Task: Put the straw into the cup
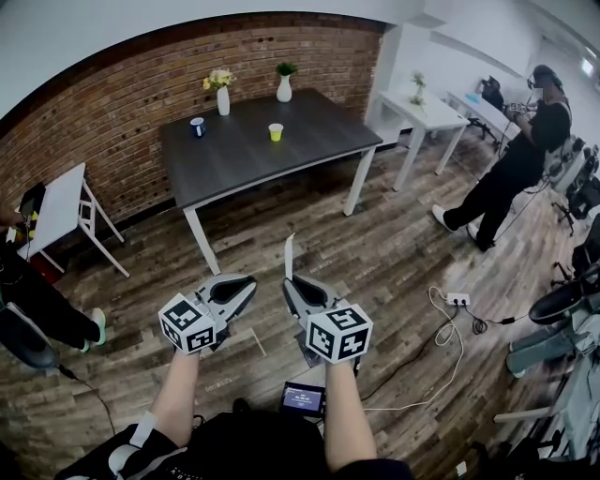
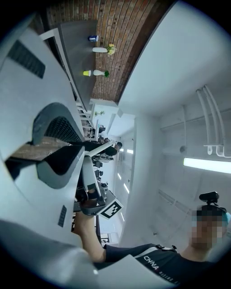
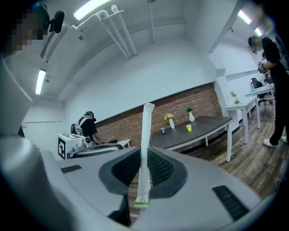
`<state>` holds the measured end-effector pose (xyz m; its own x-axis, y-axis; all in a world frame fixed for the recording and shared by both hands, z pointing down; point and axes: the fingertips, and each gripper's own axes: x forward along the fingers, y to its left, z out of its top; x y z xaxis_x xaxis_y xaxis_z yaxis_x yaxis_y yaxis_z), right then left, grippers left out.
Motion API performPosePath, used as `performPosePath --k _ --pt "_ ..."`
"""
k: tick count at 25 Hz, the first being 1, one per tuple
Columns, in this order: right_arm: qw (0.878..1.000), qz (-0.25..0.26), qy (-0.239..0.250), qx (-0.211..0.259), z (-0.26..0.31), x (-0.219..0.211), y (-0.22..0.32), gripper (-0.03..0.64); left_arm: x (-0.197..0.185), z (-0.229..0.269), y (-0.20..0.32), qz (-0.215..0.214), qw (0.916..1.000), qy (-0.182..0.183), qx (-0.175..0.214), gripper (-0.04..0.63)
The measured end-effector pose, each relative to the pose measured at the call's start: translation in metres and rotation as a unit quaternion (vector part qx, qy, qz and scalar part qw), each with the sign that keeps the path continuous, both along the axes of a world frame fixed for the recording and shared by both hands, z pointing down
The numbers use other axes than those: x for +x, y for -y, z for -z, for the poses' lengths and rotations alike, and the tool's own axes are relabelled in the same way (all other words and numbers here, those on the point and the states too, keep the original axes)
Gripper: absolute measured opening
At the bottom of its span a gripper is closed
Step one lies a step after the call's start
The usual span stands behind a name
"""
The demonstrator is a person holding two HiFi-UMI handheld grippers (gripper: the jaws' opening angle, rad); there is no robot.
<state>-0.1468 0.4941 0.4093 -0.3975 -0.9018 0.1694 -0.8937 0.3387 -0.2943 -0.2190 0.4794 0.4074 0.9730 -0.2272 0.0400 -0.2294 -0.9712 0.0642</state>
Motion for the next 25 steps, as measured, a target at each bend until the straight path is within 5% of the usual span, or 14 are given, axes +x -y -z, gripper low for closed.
performPosePath --k 25 --pt "1.000 0.026 0.002 -0.005 -0.014 0.070 -0.012 0.051 0.074 -0.012 -0.012 0.019 0.9998 0.008 -0.007 0.029"
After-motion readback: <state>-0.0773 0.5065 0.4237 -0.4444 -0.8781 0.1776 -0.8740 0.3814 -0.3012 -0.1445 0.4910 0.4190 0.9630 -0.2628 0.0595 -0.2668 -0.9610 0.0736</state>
